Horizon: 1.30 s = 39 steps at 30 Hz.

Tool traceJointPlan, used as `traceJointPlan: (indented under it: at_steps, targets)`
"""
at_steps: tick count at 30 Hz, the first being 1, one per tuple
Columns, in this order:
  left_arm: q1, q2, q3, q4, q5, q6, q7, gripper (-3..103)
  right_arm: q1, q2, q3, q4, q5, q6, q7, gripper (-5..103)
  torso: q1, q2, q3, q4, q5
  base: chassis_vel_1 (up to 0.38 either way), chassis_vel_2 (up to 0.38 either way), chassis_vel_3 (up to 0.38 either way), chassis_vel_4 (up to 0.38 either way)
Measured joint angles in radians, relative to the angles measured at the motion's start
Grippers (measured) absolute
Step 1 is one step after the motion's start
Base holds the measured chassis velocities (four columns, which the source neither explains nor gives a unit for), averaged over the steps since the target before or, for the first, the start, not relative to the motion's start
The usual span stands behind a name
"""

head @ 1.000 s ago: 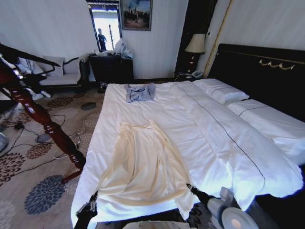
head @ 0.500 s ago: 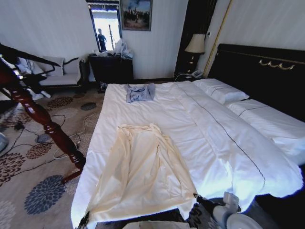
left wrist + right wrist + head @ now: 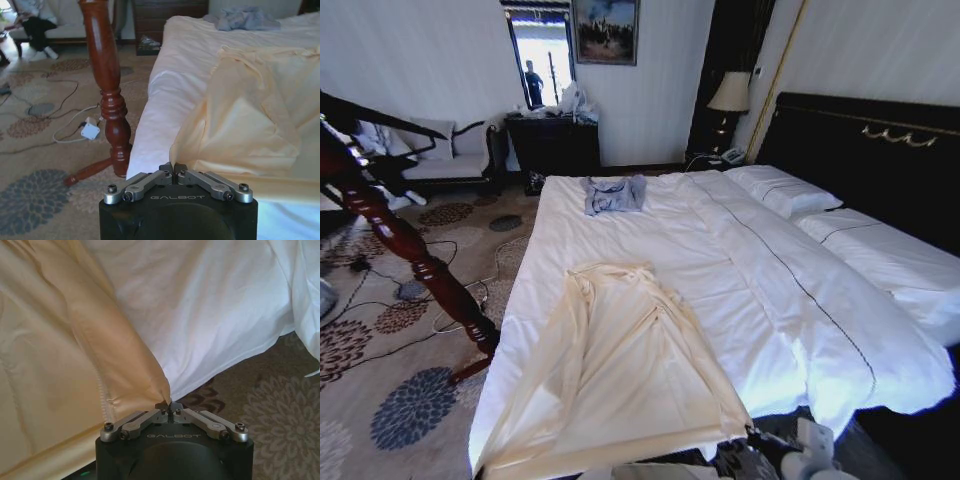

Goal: Pick up the clothes from the bed and hang them on the clothes hanger.

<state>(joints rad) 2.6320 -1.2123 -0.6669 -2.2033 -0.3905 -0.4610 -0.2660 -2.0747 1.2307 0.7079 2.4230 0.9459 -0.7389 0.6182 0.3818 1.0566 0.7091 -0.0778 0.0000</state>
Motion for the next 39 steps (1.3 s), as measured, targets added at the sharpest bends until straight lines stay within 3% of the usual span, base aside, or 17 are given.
traceJointPlan:
  at_steps: [4,8,15,25,33,35,39]
  targets:
    - [0.009,0.017,0.006,0.018,0.037,-0.005,-0.006,0,-0.012,-0.003,-0.002,-0.003,-0.028,0.001,-0.001,0,0.000,0.000,0.000,0.0000,0.0000,0.000,0.000,0.000,0.000]
    - [-0.047,0.017,0.032,0.045,0.052,0.047,-0.029,0,-0.007,-0.008,-0.006,-0.024,-0.036,0.001,0.008,0,0.000,0.000,0.000,0.0001,-0.0003,0.000,0.000,0.000,0.000]
    - [-0.061,0.022,0.059,0.071,0.088,0.067,-0.040,0,-0.007,-0.011,-0.014,-0.038,-0.056,0.002,0.021,0,0.000,0.000,0.000,0.0002,0.0000,0.000,0.000,0.000,0.000]
    - [-0.001,0.061,0.051,0.091,0.145,0.074,-0.049,0,-0.062,-0.010,-0.022,-0.039,-0.146,0.003,0.020,0,0.000,0.000,0.000,0.0000,-0.0001,0.000,0.000,0.000,0.000]
    - [-0.047,0.054,0.059,0.122,0.142,0.111,-0.053,-1,-0.029,-0.007,-0.026,-0.065,-0.141,0.003,0.012,0,0.000,0.000,0.000,0.0001,0.0001,0.000,0.000,0.000,0.000]
    - [-0.079,0.043,0.055,0.143,0.139,0.131,-0.053,7,-0.015,-0.003,-0.026,-0.073,-0.137,0.004,0.001,-2,0.000,0.000,0.000,0.0002,-0.0002,0.000,0.000,0.000,0.000]
    - [-0.085,0.032,0.054,0.149,0.143,0.127,-0.040,18,-0.014,-0.001,-0.022,-0.068,-0.136,0.004,-0.012,9,0.000,0.000,0.000,0.0002,0.0000,0.000,0.000,0.000,0.000]
